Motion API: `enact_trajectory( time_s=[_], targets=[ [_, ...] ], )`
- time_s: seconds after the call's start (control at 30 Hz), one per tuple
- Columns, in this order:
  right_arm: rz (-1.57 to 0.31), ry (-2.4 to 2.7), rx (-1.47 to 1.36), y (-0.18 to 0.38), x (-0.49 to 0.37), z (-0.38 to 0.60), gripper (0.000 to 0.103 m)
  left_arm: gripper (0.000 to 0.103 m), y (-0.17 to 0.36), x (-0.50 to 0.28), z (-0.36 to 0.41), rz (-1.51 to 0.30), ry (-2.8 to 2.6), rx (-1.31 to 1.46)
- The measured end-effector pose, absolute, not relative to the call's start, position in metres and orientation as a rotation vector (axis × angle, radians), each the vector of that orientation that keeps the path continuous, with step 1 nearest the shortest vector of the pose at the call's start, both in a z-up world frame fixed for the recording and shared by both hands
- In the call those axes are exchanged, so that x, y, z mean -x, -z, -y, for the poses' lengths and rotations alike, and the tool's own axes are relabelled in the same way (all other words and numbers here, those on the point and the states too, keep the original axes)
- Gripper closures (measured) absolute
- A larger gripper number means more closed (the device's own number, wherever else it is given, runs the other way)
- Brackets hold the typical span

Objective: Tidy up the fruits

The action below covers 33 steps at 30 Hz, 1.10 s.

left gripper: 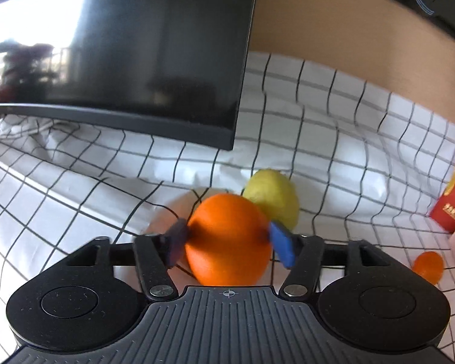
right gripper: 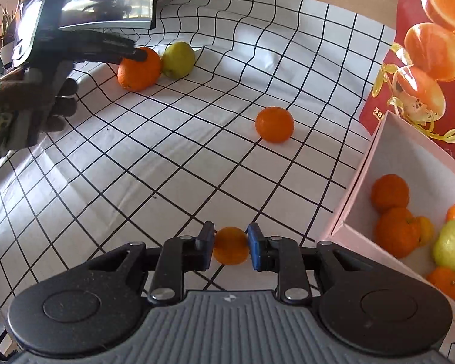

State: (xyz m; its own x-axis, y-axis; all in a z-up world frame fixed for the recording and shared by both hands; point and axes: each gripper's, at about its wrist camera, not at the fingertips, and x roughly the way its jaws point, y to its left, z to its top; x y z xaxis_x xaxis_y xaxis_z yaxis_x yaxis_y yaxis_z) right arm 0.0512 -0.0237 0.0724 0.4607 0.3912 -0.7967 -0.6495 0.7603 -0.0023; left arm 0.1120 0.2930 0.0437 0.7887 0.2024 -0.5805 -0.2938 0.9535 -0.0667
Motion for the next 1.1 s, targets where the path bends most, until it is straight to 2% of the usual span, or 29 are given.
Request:
enact_trajectory(
  time_s=[0.07,0.13,0.4,0.53,0.7,0.9,1.1],
  targets=[
    [-0.884,-0.666,0.306,-0.072,-0.049,0.028,0.052,0.030,-0.043,-0.119,-0.295,-0.631,-0.276,0.140],
    [-0.869,-0.663,0.307,-0.071,-0.045,0.032,0.044,0.027,-0.040,-0.126,-0.301,-0.668,-0.269,0.173],
    [-0.816,-0.657,0.277,-0.077,-0.046,0.040,0.041,0.027,-0.031,-0.129,-0.306,-0.687,-0.236,0.201],
    [-0.784,-0.646,0.279,-0.077,-0.041,0.045,0.037,0.028,-0.032,-0.114,-0.306,-0.649,-0.219,0.207],
    [-0.796,-0.641,0.265,-0.073,-0.036,0.056,0.037,0.028,-0.032,-0.080,-0.294,-0.631,-0.134,0.262],
    [-0.761,-0.614,0.280,-0.076,-0.028,0.066,0.037,0.028,-0.033,-0.018,-0.237,-0.589,0.061,0.247],
    [-0.755,-0.611,0.240,-0.074,-0.023,0.076,0.036,0.028,-0.024,0.027,-0.166,-0.644,0.275,0.198]
  ],
)
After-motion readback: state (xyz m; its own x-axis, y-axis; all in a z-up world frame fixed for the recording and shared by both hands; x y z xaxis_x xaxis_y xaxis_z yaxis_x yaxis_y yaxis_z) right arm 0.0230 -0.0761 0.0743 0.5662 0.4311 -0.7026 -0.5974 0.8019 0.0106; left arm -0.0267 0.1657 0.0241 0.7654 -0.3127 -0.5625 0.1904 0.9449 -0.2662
